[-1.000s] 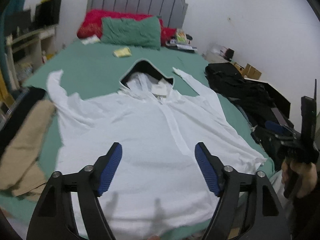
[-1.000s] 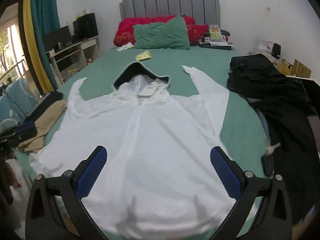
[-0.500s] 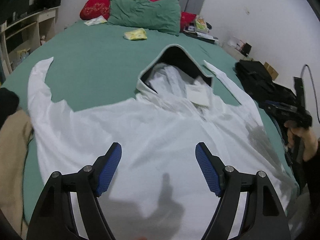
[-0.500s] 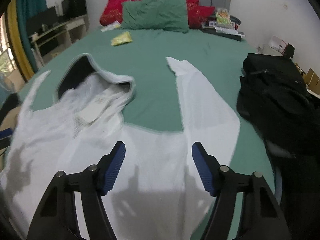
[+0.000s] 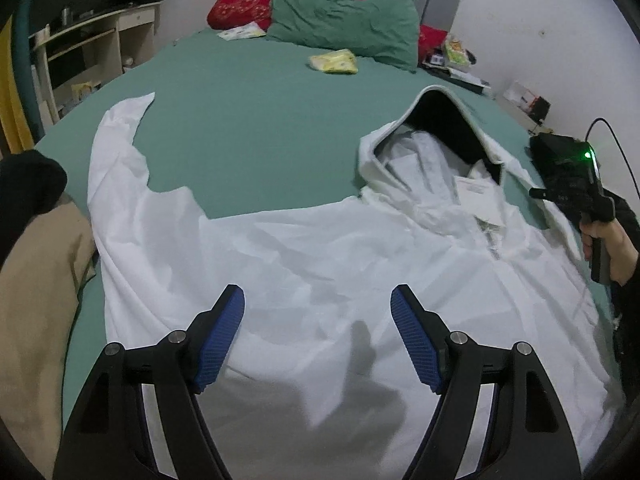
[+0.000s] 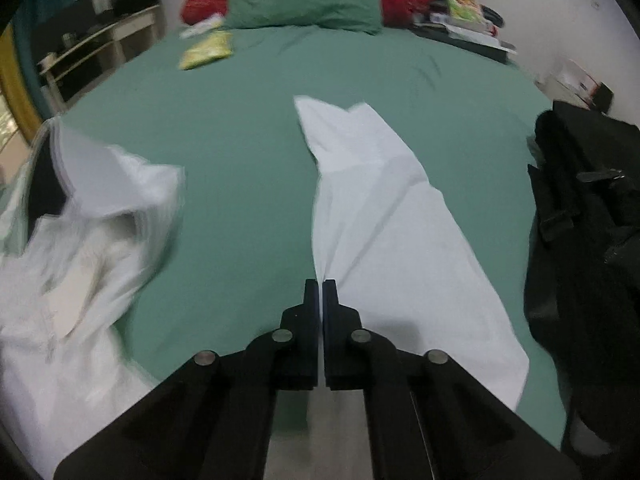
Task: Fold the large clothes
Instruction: 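Grasp the jacket's sleeve cuff with the right gripper and lift it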
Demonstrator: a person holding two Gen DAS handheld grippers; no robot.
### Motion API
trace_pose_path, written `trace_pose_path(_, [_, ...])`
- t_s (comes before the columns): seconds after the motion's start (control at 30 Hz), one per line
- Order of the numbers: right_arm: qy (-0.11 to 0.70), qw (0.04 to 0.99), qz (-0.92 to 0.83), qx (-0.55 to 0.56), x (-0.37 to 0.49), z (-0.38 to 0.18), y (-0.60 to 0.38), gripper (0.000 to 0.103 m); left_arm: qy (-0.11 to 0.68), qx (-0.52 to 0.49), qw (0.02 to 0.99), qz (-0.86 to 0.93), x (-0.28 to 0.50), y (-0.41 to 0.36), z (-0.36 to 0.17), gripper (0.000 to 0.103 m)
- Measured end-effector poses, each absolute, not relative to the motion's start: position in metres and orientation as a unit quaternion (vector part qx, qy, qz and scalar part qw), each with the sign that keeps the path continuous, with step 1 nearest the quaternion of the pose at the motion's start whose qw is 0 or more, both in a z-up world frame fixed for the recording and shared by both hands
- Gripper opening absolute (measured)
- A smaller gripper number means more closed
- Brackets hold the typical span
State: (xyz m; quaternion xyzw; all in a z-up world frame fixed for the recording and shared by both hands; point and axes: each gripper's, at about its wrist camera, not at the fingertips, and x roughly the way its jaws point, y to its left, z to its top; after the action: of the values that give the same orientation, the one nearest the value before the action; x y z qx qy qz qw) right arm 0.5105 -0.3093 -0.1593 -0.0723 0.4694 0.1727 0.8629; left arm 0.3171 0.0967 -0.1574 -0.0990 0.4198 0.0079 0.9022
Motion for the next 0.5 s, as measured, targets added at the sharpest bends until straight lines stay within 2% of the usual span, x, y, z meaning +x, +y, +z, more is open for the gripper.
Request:
trace_pose_path(0.2, [0.484,0.834,0.257,-0.062,0.410,-0.115,-0.304,0.002,0.404,-0.114,0.907,-0.022,0.299,0.087,-0.130,0.079])
trace_pose_path(0.37, [0.544,0.791,0.260,-0.101,0.361,-0.140,-0.288,0.006,0.399,-0.123,0.908,-0.032,0.286,0.084,-0.120,0.079])
trace_pose_path(0.4, [0.548,0.791,0.249,-0.111,0.360,-0.143,-0.286,0.017,0.401,-0.125,0.907,-0.033,0.285,0.084,-0.120,0.079])
trace_pose_path(0.43, [0.537,0.801,0.236,-0.121,0.358,-0.142,-0.283,0.037,0.402,-0.126,0.906,-0.034,0.285,0.084,-0.120,0.079])
trace_pose_path(0.47, [0.525,0.810,0.232,-0.123,0.363,-0.139,-0.282,0.047,0.403,-0.126,0.906,-0.034,0.285,0.085,-0.121,0.079])
trace_pose_path(0.5, [0.512,0.819,0.226,-0.124,0.365,-0.135,-0.279,0.065,0.403,-0.124,0.906,-0.032,0.285,0.086,-0.122,0.079])
